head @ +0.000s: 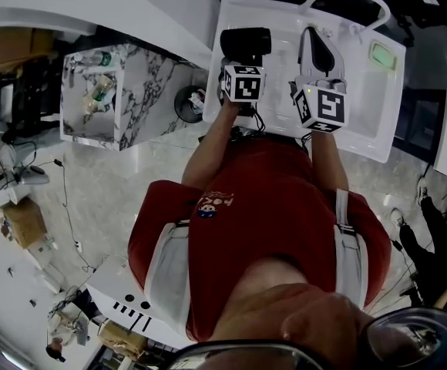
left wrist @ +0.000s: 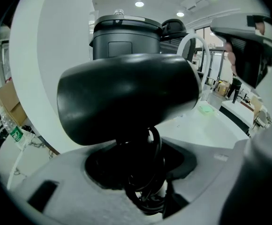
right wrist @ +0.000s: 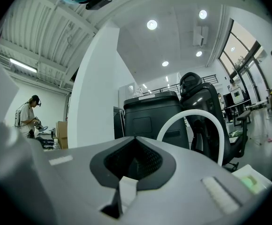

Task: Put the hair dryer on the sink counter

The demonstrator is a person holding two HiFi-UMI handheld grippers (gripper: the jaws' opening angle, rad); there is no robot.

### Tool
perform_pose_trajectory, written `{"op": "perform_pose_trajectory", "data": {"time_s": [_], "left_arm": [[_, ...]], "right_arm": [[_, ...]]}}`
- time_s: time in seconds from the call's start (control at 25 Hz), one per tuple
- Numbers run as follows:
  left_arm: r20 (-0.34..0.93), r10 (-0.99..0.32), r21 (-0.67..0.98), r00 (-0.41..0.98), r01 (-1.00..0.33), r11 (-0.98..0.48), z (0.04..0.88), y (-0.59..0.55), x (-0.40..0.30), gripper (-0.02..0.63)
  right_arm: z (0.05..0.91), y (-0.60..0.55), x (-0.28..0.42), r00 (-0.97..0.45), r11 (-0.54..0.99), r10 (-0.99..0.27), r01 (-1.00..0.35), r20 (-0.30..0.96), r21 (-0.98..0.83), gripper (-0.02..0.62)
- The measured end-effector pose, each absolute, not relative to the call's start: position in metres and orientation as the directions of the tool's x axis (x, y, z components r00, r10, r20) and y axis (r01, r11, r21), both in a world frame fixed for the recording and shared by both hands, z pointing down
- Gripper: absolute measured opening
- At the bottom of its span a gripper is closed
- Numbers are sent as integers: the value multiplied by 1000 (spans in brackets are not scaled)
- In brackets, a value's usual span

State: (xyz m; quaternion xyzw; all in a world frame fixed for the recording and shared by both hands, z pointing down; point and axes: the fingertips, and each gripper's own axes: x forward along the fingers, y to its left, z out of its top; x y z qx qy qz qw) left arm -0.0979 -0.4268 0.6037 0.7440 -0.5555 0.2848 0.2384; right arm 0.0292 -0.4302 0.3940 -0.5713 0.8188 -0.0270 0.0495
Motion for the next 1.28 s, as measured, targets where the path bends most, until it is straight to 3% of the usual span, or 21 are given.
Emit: {"op": "perform_pose_trajectory", "data": {"time_s": [1.28], "left_arm": [[821,-518,100,240,-954,-284,680,-447,-96,201]], "right_arm": [[408,-447,24,-333,332,-943,-938,-10,-95,2]]}}
